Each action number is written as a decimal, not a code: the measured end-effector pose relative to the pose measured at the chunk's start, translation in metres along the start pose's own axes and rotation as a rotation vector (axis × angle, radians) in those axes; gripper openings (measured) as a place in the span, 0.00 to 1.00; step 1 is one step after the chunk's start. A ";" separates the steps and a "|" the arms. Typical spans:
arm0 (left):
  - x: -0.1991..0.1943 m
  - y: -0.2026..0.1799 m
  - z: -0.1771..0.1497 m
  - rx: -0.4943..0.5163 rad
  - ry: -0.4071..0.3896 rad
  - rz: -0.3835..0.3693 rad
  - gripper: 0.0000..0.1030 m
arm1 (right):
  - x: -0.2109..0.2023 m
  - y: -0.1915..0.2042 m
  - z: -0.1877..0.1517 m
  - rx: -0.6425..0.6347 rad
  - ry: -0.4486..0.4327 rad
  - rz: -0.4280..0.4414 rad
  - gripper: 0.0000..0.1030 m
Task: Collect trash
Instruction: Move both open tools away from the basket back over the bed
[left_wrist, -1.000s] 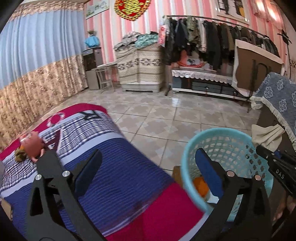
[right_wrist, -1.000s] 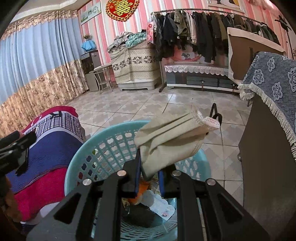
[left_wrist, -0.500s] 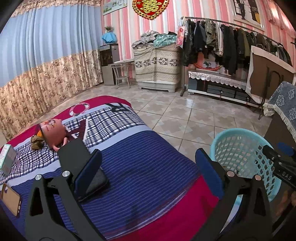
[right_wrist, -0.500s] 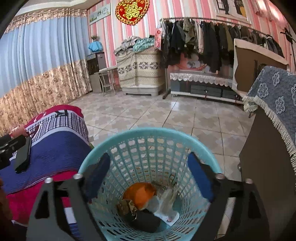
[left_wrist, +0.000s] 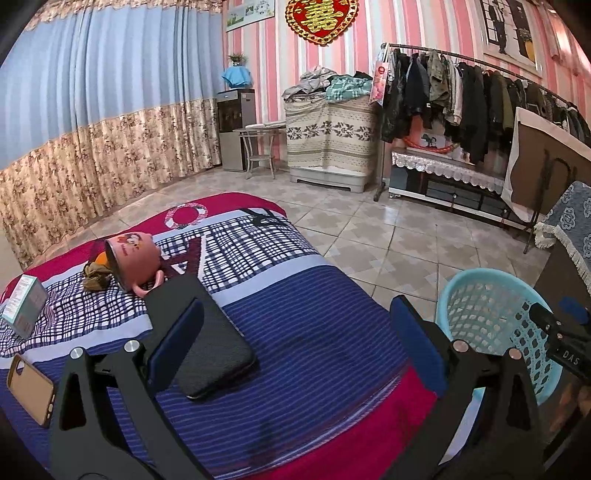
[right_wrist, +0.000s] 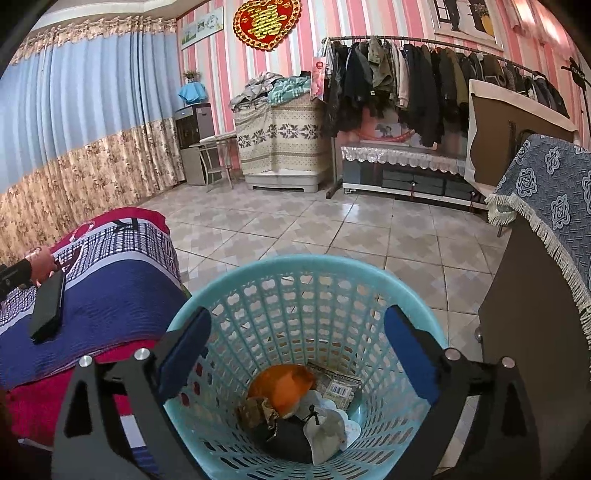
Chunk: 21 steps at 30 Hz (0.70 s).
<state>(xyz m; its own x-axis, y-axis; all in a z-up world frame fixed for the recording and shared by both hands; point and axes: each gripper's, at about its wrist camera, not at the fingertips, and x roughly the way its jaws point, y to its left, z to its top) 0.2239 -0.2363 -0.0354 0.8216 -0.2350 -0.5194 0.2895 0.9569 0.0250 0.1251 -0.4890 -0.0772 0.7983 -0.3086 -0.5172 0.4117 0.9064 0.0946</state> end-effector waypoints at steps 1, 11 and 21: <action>0.000 0.003 -0.001 -0.002 0.002 0.003 0.94 | 0.000 0.000 0.000 0.000 0.000 0.000 0.90; -0.008 0.026 -0.005 -0.011 0.007 0.044 0.95 | 0.000 0.008 -0.002 -0.014 -0.005 0.010 0.90; -0.022 0.064 -0.011 -0.044 0.018 0.081 0.95 | -0.003 0.022 -0.005 -0.062 -0.016 -0.015 0.95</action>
<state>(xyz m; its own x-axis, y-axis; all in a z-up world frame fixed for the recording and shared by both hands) 0.2190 -0.1678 -0.0314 0.8324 -0.1541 -0.5324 0.2006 0.9792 0.0302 0.1294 -0.4666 -0.0772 0.7995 -0.3260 -0.5045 0.3959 0.9177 0.0344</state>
